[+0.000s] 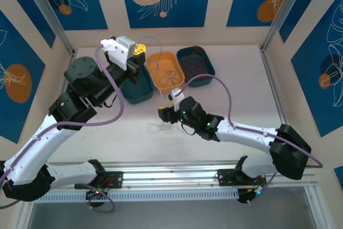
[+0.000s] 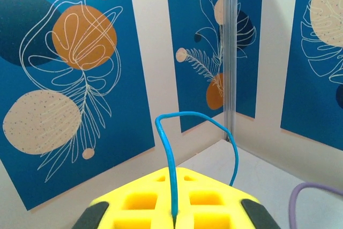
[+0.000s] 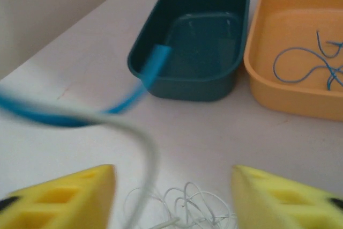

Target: Untangle the cables

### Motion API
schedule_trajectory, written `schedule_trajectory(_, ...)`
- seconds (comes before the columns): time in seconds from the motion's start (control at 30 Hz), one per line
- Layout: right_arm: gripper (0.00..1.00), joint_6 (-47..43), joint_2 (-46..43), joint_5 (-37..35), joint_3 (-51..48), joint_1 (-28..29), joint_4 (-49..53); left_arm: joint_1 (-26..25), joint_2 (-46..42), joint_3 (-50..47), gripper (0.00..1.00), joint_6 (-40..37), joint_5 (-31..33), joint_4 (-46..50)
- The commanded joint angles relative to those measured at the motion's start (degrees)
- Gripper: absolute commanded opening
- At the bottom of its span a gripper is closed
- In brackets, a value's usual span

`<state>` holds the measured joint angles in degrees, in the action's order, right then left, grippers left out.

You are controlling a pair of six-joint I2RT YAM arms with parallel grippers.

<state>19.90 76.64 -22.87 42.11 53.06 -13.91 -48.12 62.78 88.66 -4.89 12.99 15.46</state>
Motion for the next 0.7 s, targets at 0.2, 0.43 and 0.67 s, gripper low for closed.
schedule_trajectory(0.2, 0.07, 8.4, -0.2, 1.0, -3.7, -3.5, 0.7, 0.6, -3.9, 0.2, 0.00, -2.8, 3.8, -1.0)
schedule_trajectory(0.43, 0.01, 16.3, -4.3, -4.1, -8.4, -5.2, 8.9, 0.6, -4.1, 0.4, 0.00, -5.2, 6.1, -2.2)
schedule_trajectory(0.67, 0.00, 20.8, -7.7, -4.9, -11.5, -7.4, 14.9, 0.7, -3.4, 1.8, 0.00, -7.1, 8.0, -2.3)
